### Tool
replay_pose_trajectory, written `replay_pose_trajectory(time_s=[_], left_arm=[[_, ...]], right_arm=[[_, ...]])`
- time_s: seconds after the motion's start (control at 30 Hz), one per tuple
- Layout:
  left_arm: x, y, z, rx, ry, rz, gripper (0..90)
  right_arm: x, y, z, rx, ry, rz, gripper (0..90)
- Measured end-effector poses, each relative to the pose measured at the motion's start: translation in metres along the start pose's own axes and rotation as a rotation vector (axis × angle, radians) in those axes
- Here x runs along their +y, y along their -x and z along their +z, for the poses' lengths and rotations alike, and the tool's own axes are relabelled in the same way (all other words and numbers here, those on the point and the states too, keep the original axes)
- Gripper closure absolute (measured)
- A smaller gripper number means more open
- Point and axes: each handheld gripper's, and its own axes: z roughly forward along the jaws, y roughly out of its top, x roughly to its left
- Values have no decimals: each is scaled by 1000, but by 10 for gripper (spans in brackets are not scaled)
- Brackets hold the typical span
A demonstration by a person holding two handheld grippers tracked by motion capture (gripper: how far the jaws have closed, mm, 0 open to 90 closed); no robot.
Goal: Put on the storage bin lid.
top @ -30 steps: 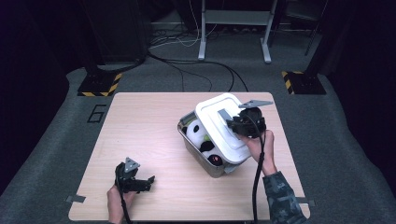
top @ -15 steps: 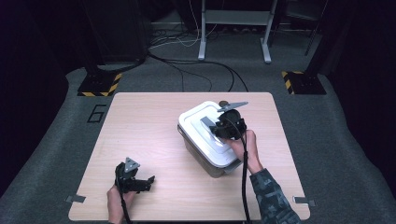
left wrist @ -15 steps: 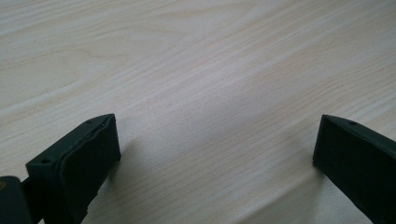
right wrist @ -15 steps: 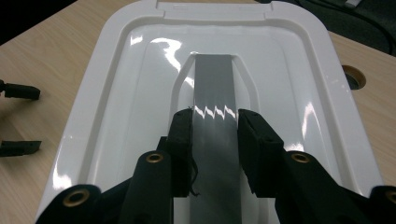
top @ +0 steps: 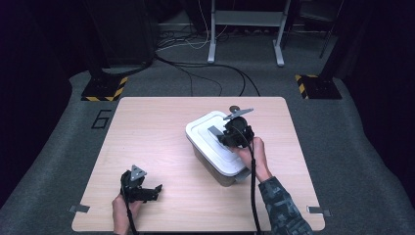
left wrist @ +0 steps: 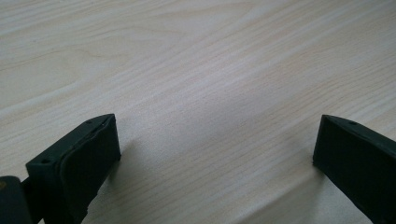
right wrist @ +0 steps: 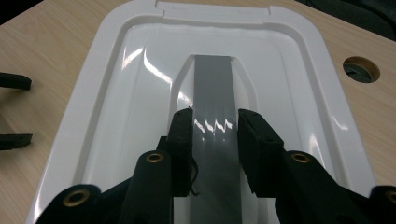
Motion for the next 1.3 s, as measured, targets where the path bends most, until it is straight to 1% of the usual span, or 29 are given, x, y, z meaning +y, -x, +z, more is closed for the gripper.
replay_pose_trajectory(time_s=[0.2, 0.27, 0.3, 0.33, 0.4, 0.47, 0.5, 0.53, 0.57, 0.67, 0.77, 0.83, 0.9, 0.93, 0.97, 1.0, 1.03, 1.07, 1.13, 1.17, 1.23, 1.27, 1.3], left_arm=[[0, 0, 0, 0, 0, 1, 3], [0, 0, 0, 1, -2, 1, 3], [0, 0, 0, 1, -2, 1, 3], [0, 0, 0, 1, -2, 1, 3], [0, 0, 0, 0, 1, 0, 3], [0, 0, 0, 0, 1, 0, 3], [0, 0, 0, 1, 1, 0, 3], [0, 0, 0, 1, 2, -1, 3], [0, 0, 0, 1, 1, -1, 3], [0, 0, 0, 0, 0, 0, 3], [0, 0, 0, 0, 1, 0, 3], [0, 0, 0, 0, 0, 0, 3], [0, 0, 0, 0, 0, 1, 3], [0, 0, 0, 0, 0, 0, 3], [0, 0, 0, 0, 0, 1, 3], [0, 0, 0, 0, 0, 1, 3], [0, 0, 0, 0, 0, 0, 3], [0, 0, 0, 0, 0, 0, 3], [0, 0, 0, 1, -1, 6, 3], [0, 0, 0, 1, -1, 6, 3], [0, 0, 0, 1, -1, 6, 3], [0, 0, 0, 2, -1, 6, 3], [0, 0, 0, 2, -1, 6, 2]], right_arm=[[-4, -3, 3, -15, -3, -5, 667], [-4, -2, 5, -9, -7, -7, 667], [-5, -2, 6, -9, -12, -17, 668], [-5, -3, 6, -13, -13, -10, 668], [-5, -4, 7, -20, -14, -13, 668], [-5, -4, 7, -18, -14, -7, 669], [-6, -3, 7, -14, -8, -2, 669], [-7, -2, 7, -11, -7, -8, 669], [-8, -3, 7, -12, -5, 0, 669], [-9, -4, 7, -20, 11, -12, 668], [-9, -3, 6, -12, 14, -11, 665], [-8, -3, 6, -11, 10, -25, 658], [-8, -3, 6, -6, 15, -24, 652], [-8, -3, 5, -5, 20, -22, 585], [-8, -2, 5, -10, 20, -24, 559], [-8, -1, 4, -5, 19, -25, 522], [-8, -1, 2, 2, 27, -26, 463], [-8, -1, 1, -6, 35, -28, 419], [-8, 0, -3, -9, 42, -37, 350], [-8, 0, -6, -14, 50, -25, 305], [-9, 2, -11, -16, 60, -24, 232], [-10, 4, -14, -18, 71, -32, 203], [-12, 5, -18, -19, 78, -27, 175]])
